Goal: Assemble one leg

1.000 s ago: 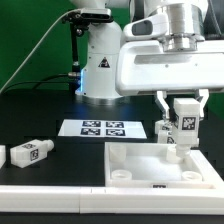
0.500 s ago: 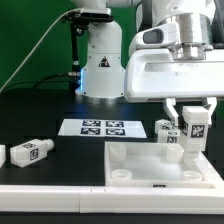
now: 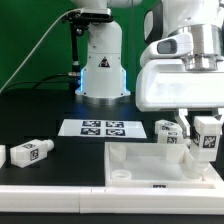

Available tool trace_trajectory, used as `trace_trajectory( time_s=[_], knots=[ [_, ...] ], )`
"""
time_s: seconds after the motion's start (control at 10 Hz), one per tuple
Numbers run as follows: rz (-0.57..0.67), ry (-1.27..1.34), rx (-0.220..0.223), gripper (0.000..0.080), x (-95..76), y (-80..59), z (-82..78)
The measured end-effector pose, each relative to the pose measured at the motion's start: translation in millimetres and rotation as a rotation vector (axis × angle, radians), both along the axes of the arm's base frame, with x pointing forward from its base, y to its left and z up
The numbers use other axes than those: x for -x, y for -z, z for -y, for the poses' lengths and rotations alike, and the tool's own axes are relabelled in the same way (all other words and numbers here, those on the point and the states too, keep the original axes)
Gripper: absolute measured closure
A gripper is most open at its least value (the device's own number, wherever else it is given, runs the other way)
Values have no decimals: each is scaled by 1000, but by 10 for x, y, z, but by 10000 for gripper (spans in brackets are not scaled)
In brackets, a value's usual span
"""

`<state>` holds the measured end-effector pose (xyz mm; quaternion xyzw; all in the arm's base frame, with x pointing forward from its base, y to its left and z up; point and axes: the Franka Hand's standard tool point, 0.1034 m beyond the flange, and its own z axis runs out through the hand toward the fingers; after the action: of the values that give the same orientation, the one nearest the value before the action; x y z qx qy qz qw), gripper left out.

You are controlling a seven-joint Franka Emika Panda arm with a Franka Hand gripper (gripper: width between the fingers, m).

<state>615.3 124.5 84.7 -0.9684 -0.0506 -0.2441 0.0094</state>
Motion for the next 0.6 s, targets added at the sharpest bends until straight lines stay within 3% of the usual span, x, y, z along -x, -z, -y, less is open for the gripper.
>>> trace_trajectory(
  time_s=[0.6],
  knots=[
    [16,8,9,515,-26,8,144]
  ],
)
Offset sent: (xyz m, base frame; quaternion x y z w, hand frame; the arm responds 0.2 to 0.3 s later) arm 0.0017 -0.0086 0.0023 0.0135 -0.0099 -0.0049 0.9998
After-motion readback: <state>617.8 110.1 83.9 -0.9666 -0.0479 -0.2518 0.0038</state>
